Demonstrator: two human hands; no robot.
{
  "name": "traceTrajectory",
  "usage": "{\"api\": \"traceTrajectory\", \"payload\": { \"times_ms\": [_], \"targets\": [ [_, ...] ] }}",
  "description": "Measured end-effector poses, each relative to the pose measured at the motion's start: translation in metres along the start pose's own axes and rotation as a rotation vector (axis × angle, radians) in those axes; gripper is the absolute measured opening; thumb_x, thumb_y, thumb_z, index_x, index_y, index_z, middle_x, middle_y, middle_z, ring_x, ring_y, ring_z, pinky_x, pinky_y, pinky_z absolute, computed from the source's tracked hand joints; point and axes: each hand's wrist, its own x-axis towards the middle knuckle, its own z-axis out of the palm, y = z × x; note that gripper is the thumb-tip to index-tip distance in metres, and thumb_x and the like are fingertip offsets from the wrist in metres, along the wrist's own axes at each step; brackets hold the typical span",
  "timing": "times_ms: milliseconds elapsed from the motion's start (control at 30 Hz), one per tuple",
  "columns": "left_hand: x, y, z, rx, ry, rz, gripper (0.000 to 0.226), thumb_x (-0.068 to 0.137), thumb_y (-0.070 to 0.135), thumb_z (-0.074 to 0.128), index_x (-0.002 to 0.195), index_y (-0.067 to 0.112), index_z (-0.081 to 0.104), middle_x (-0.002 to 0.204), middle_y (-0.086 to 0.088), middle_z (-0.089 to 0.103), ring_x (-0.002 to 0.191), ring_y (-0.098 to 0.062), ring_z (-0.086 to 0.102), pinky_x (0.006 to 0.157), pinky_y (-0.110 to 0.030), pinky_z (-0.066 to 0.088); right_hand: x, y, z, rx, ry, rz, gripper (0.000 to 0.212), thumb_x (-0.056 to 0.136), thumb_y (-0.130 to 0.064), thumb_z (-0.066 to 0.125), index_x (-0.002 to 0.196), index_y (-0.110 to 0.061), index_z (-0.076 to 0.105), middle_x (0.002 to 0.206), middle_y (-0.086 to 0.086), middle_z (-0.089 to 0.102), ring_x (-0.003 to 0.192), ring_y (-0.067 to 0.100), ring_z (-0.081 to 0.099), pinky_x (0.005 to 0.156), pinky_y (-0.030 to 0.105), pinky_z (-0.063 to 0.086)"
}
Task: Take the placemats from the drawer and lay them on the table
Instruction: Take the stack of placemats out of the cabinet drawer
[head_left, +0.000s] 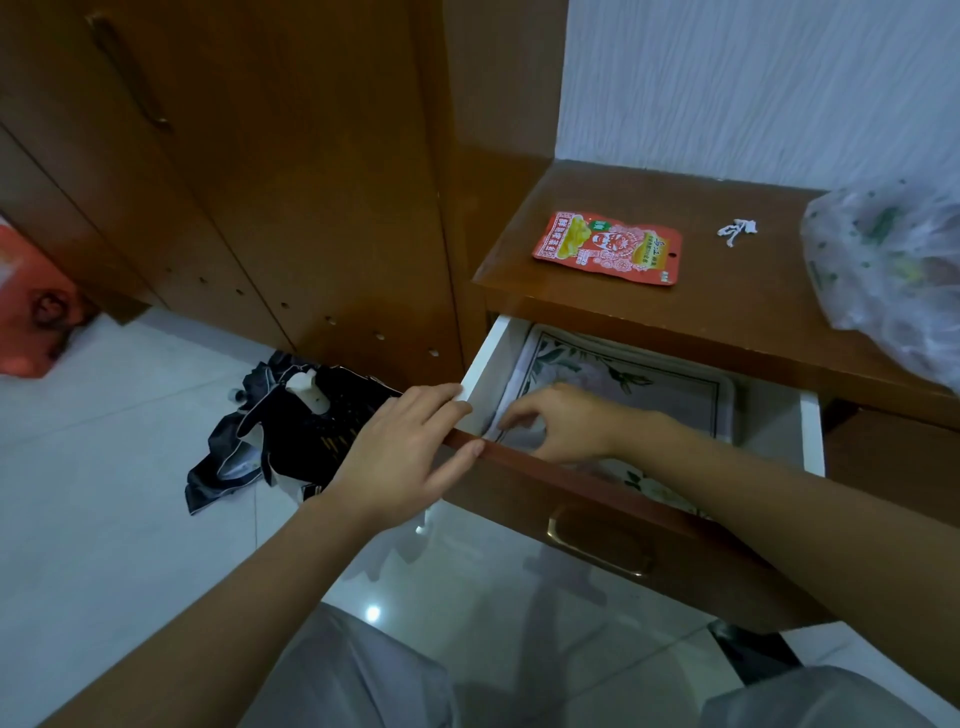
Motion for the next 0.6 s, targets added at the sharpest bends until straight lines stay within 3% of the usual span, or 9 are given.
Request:
{"api": "traceTrajectory", "payload": {
  "times_ms": [133,233,367,467,600],
  "targets": [
    [0.001,-0.001,0.0,0.004,0.022,0.011,0.051,0.1,0.054,0.038,0.129,0.018,0.06,0.138,0.0,0.055,0.126,-0.016,0.047,0.099,-0.03,0.039,0.005,-0.009,0.003,-0.061,0.063,-0.034,0.051,0.081,-0.052,0.073,0.127,-0.033,0.06,0.123,-0.01,0.064,0.106,0.004,0.058,0.089,0.031,0.053],
    [0.002,-0.003,0.0,0.004,0.021,0.02,0.05,0.1,0.054,0.039,0.128,0.018,0.061,0.136,0.0,0.056,0.126,-0.016,0.047,0.099,-0.03,0.039,0.004,-0.007,0.008,0.036,0.055,-0.068,0.046,0.084,-0.04,0.075,0.128,-0.034,0.061,0.123,-0.014,0.064,0.103,0.001,0.06,0.083,0.024,0.055],
    [0.0,-0.004,0.001,-0.001,0.023,0.036,0.051,0.1,0.055,0.038,0.127,0.018,0.061,0.135,0.0,0.057,0.124,-0.016,0.048,0.098,-0.03,0.04,-0.008,0.008,0.0,0.215,-0.101,0.047,0.047,0.087,-0.023,0.074,0.132,-0.024,0.059,0.124,-0.008,0.063,0.109,0.001,0.059,0.09,0.016,0.05],
    [0.0,-0.003,0.001,-0.019,0.035,0.043,0.05,0.1,0.054,0.04,0.125,0.017,0.062,0.134,-0.001,0.058,0.123,-0.017,0.049,0.098,-0.033,0.043,-0.017,0.015,-0.008,0.186,-0.197,0.09,0.053,0.086,-0.023,0.076,0.136,-0.021,0.056,0.126,-0.01,0.059,0.115,0.004,0.056,0.078,0.003,0.044],
    [0.0,-0.003,0.0,-0.02,0.035,0.051,0.049,0.099,0.052,0.042,0.124,0.015,0.063,0.132,-0.002,0.058,0.122,-0.017,0.05,0.097,-0.034,0.044,-0.015,0.006,-0.005,0.105,-0.167,0.077,0.05,0.083,-0.025,0.079,0.13,-0.023,0.061,0.121,-0.01,0.064,0.107,0.004,0.061,0.079,0.013,0.05]
  ]
}}
